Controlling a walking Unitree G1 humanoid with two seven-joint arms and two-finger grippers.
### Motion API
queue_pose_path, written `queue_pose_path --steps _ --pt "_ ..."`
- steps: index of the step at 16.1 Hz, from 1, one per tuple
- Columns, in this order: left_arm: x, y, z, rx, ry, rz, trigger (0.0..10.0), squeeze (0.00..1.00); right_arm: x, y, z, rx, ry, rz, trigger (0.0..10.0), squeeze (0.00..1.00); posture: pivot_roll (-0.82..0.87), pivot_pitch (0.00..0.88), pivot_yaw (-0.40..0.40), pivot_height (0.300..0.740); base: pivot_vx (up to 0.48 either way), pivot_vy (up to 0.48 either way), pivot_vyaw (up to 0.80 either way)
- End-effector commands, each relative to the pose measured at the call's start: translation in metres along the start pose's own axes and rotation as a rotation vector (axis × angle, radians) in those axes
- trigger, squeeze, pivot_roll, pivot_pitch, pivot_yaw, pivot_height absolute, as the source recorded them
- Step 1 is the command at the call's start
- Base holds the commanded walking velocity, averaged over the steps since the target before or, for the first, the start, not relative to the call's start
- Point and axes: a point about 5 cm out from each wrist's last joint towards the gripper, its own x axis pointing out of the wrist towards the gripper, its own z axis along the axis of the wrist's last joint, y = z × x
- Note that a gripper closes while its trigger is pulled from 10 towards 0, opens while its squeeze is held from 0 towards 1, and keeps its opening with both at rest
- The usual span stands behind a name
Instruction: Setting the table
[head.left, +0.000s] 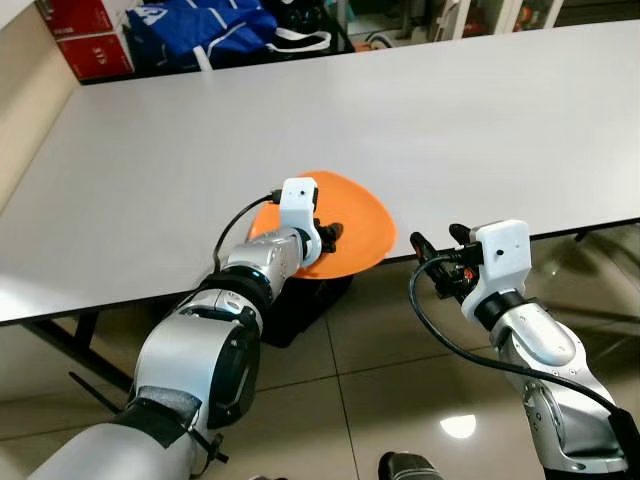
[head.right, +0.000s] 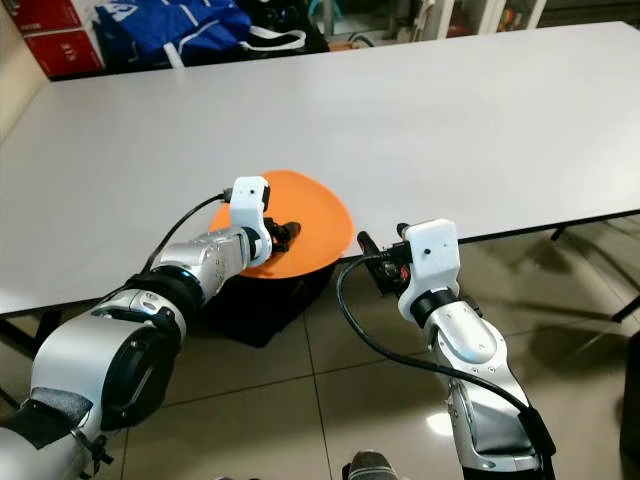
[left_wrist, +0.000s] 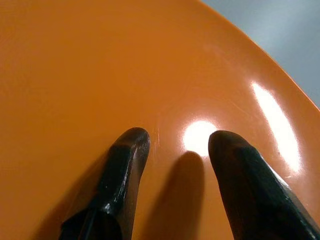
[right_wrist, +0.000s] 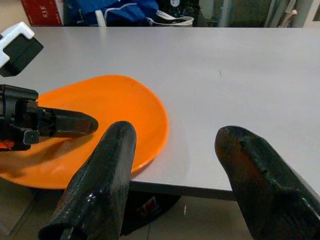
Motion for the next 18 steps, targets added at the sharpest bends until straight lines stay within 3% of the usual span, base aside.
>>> queue_pose_path --steps 1,4,6,14,16,18 --pt "-0.001 0.005 -0.003 0.011 0.038 0.03 10.0 0.0 -0.003 0.002 0.004 -0.007 -0.007 0.004 10.0 0.0 -0.38 0.092 0.111 0.74 0.0 0.0 0.0" --pt "-0.001 0.005 0.002 0.059 0.007 0.027 10.0 0.0 -0.004 0.003 0.003 -0.006 -0.005 0.004 10.0 0.0 -0.39 0.095 0.113 0.74 0.0 0.0 0.0" --pt "-0.003 0.005 0.016 0.099 -0.076 0.008 10.0 0.0 -0.005 0.002 0.003 -0.009 -0.002 0.002 10.0 0.0 -0.39 0.096 0.114 0.74 0.0 0.0 0.0" --pt "-0.008 0.018 0.031 0.124 -0.14 0.054 10.0 0.0 -0.008 0.003 0.001 -0.011 0.006 -0.003 10.0 0.0 -0.41 0.098 0.126 0.74 0.0 0.0 0.0" --pt "-0.011 0.017 0.045 0.113 -0.194 0.053 10.0 0.0 -0.008 0.003 0.001 -0.014 0.004 -0.003 10.0 0.0 -0.4 0.089 0.123 0.74 0.0 0.0 0.0" --pt "-0.015 0.013 0.065 0.116 -0.314 0.053 10.0 0.0 -0.007 0.003 0.001 -0.017 0.001 -0.003 10.0 0.0 -0.4 0.082 0.124 0.74 0.0 0.0 0.0"
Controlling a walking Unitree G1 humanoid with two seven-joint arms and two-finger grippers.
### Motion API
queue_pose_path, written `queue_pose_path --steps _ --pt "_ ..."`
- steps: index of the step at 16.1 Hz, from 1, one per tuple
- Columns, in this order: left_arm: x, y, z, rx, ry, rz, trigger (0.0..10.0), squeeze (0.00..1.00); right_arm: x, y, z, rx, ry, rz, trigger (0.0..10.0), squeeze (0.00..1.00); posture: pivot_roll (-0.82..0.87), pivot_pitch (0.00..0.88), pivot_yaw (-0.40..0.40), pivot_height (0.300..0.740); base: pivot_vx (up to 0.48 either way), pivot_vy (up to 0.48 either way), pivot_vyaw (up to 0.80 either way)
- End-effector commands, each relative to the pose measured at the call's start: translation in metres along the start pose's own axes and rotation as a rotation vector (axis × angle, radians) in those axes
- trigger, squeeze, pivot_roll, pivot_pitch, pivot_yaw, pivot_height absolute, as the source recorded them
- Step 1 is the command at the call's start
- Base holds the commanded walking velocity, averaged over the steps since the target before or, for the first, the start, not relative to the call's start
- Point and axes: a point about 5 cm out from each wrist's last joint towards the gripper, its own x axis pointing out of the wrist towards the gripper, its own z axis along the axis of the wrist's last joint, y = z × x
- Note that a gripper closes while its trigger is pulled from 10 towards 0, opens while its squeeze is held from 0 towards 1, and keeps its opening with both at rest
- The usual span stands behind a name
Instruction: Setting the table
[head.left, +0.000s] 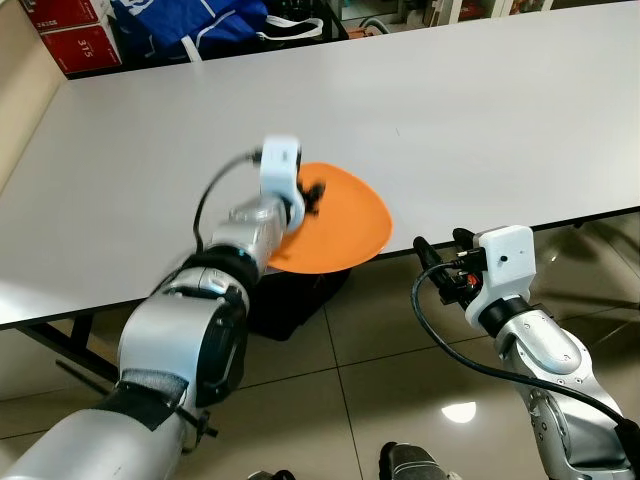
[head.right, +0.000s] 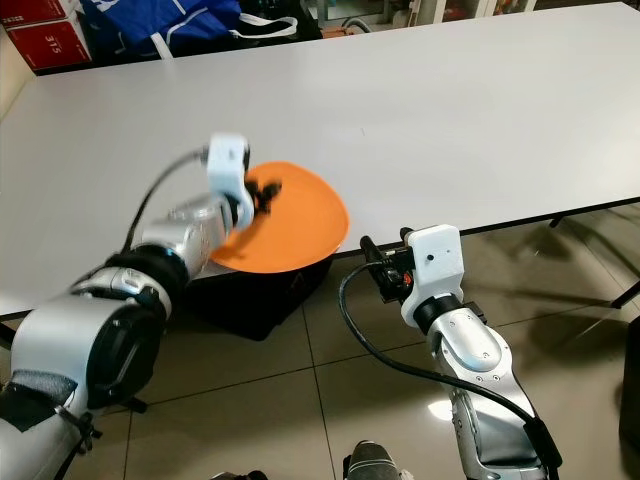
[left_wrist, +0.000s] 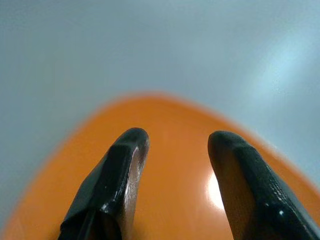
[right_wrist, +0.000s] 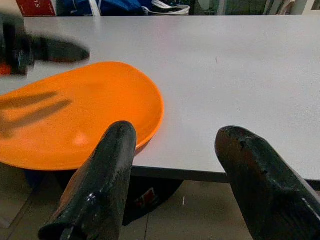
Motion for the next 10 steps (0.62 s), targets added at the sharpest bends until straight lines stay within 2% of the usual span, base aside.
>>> queue_pose_path --steps 1,3,4,5,6,8,9,10 --pt "0.0 0.002 0.024 -0.019 -0.136 0.029 10.0 0.0 0.001 0.002 0.003 -0.01 -0.022 -0.002 10.0 0.0 -0.39 0.076 0.128 0.74 0.0 0.0 0.0" --pt "-0.005 -0.004 0.046 -0.031 -0.344 0.022 10.0 0.0 0.001 -0.003 0.007 0.0 -0.086 -0.071 10.0 0.0 -0.39 0.067 0.132 0.74 0.0 0.0 0.0" --pt "-0.011 -0.001 0.048 0.002 -0.41 0.016 10.0 0.0 0.002 -0.005 0.009 0.008 -0.106 -0.104 10.0 0.0 -0.38 0.067 0.13 0.74 0.0 0.0 0.0" --pt "-0.023 0.009 0.04 -0.007 -0.434 0.024 10.0 0.0 0.002 -0.005 0.01 0.0 -0.118 -0.11 10.0 0.0 -0.35 0.063 0.125 0.74 0.0 0.0 0.0" --pt "-0.047 0.028 0.025 0.01 -0.407 0.047 10.0 0.0 0.003 -0.003 0.01 -0.021 -0.122 -0.096 10.0 0.0 -0.32 0.053 0.127 0.74 0.0 0.0 0.0" --pt "-0.096 0.051 -0.002 0.017 -0.318 0.105 10.0 0.0 0.002 -0.005 0.012 -0.049 -0.142 -0.094 10.0 0.0 -0.26 0.041 0.132 0.74 0.0 0.0 0.0" --pt "-0.125 0.055 -0.016 0.035 -0.283 0.128 10.0 0.0 -0.003 -0.007 0.013 -0.043 -0.153 -0.107 10.0 0.0 -0.24 0.035 0.131 0.74 0.0 0.0 0.0" --pt "-0.145 0.052 -0.024 0.041 -0.27 0.124 10.0 0.0 -0.008 -0.007 0.011 -0.038 -0.146 -0.097 10.0 0.0 -0.22 0.034 0.131 0.74 0.0 0.0 0.0"
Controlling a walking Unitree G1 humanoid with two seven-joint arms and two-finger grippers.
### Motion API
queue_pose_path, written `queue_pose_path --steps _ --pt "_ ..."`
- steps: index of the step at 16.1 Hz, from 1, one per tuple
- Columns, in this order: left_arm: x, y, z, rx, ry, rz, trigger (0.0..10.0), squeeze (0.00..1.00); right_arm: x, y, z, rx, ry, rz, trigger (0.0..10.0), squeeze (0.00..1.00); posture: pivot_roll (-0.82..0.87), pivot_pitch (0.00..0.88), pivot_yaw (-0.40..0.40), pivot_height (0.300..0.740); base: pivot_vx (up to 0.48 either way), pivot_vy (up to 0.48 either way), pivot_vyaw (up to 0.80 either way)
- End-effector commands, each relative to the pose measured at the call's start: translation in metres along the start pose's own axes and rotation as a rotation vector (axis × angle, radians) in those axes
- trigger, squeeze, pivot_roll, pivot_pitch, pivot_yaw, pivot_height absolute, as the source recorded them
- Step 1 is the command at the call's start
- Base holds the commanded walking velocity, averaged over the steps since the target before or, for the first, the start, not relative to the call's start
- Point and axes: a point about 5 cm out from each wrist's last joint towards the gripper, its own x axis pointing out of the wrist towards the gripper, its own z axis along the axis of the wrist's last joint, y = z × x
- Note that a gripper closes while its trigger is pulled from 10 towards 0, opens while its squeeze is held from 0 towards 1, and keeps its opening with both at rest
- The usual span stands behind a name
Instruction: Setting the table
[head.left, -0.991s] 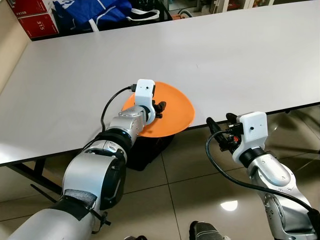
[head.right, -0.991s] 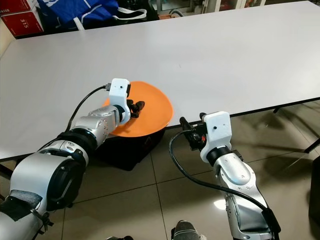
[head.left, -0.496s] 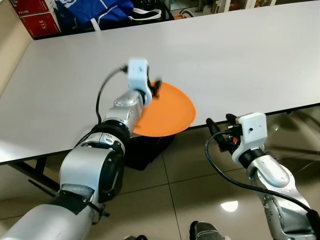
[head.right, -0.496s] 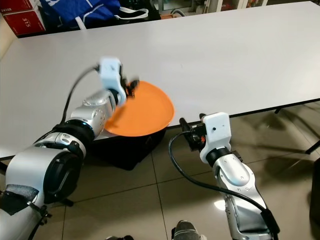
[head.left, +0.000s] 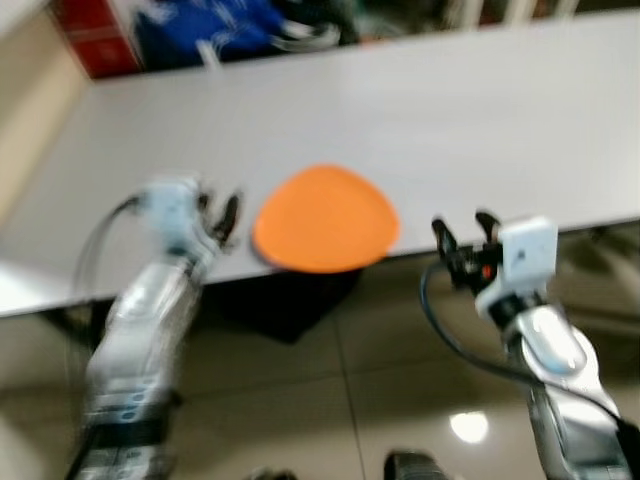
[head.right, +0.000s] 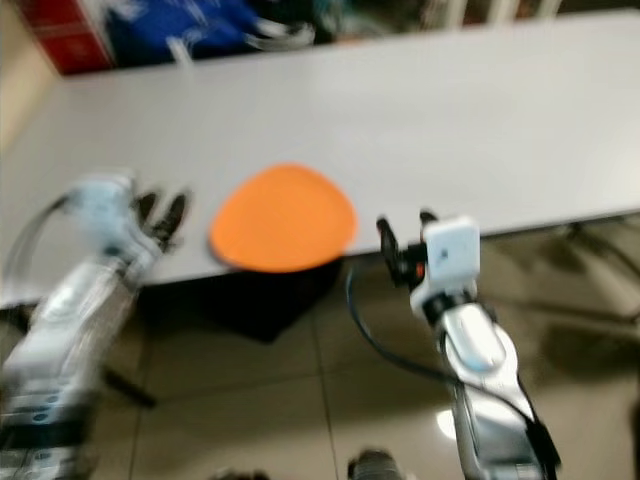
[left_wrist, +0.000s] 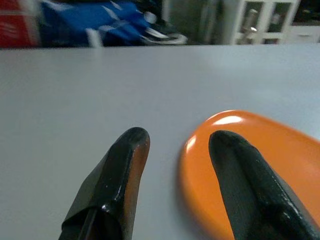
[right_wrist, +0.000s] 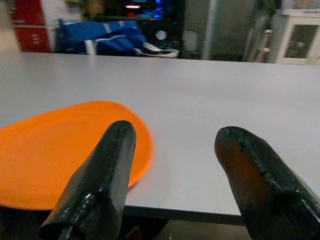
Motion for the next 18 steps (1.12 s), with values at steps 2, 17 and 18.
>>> queue_pose_path --steps 2,17,18 --pt "-0.031 -0.013 -0.012 0.097 0.01 -0.046 10.0 0.0 -0.017 0.004 -0.011 -0.022 0.05 0.094 10.0 0.0 -0.2 0.024 0.116 0.74 0.0 0.0 0.0" --pt "-0.035 -0.029 -0.047 0.079 0.092 0.058 10.0 0.0 -0.031 0.0 -0.054 -0.023 0.154 0.123 10.0 0.0 -0.24 0.0 0.096 0.74 0.093 0.119 0.0" --pt "-0.033 -0.029 -0.047 0.085 0.092 0.056 10.0 0.0 -0.031 0.001 -0.055 -0.025 0.154 0.124 10.0 0.0 -0.24 0.0 0.096 0.74 0.296 0.375 0.0"
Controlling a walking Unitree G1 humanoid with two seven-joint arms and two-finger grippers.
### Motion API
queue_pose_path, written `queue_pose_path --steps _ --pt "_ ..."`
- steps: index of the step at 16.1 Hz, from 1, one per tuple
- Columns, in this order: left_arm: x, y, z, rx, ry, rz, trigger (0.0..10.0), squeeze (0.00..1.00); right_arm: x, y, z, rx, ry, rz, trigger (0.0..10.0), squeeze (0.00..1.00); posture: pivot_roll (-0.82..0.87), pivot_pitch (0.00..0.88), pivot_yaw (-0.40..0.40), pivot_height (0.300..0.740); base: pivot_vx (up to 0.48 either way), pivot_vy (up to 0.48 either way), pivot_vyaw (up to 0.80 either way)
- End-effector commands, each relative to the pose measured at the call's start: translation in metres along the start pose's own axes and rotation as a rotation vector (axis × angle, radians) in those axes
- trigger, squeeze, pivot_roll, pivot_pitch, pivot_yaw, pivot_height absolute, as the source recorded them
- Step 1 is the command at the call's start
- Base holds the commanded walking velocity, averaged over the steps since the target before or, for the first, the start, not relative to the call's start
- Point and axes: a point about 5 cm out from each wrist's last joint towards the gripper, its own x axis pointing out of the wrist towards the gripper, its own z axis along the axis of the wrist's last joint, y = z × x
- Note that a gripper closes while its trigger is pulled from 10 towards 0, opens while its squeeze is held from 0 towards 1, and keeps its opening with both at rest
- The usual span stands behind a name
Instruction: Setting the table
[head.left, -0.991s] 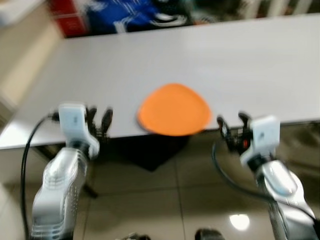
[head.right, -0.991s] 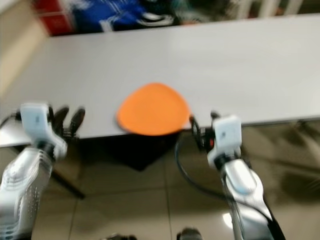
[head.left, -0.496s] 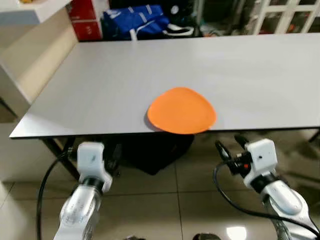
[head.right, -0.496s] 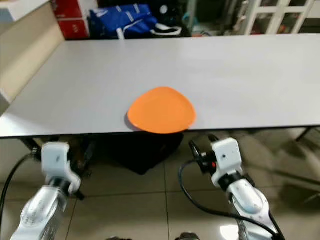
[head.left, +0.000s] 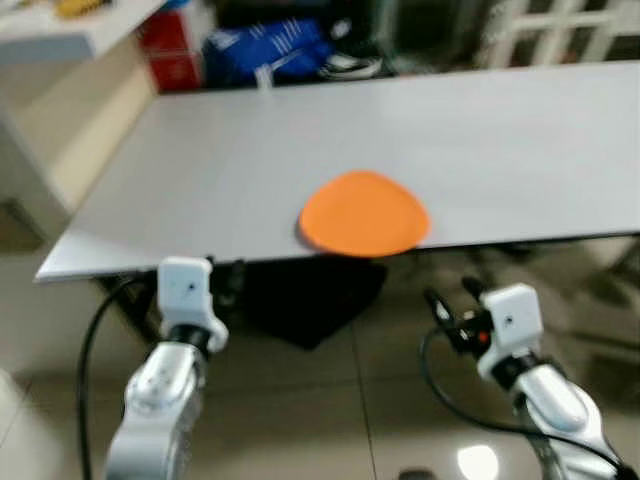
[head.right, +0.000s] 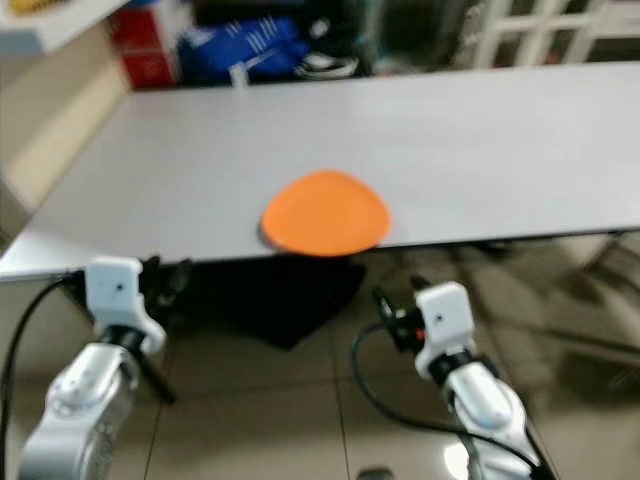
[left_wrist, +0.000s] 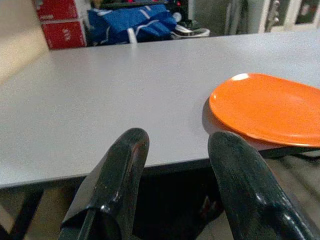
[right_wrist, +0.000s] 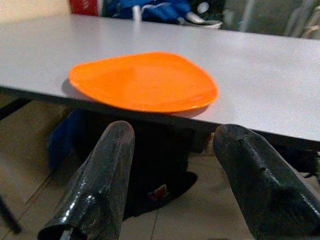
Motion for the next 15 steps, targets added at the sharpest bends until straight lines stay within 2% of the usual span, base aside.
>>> queue_pose_path --steps 1,5,12,15 --pt "0.005 -0.003 0.002 0.008 0.003 -0.008 10.0 0.0 0.0 -0.003 0.002 -0.013 -0.012 -0.007 10.0 0.0 -0.24 0.001 0.096 0.74 0.311 0.368 0.0" --pt "0.013 -0.009 0.009 0.054 -0.002 -0.059 10.0 0.0 0.001 0.002 0.0 -0.011 -0.013 -0.003 10.0 0.0 -0.24 0.005 0.108 0.74 0.36 0.309 0.0" --pt "0.029 -0.025 0.015 0.134 0.003 -0.166 10.0 0.0 0.002 0.008 -0.002 0.001 -0.018 -0.009 10.0 0.0 -0.25 0.007 0.127 0.74 0.447 0.0 0.0" --pt "0.032 -0.026 0.015 0.118 0.015 -0.166 10.0 0.0 0.003 0.008 -0.002 -0.002 -0.021 -0.012 10.0 0.0 -0.25 0.006 0.129 0.74 0.0 0.0 0.0"
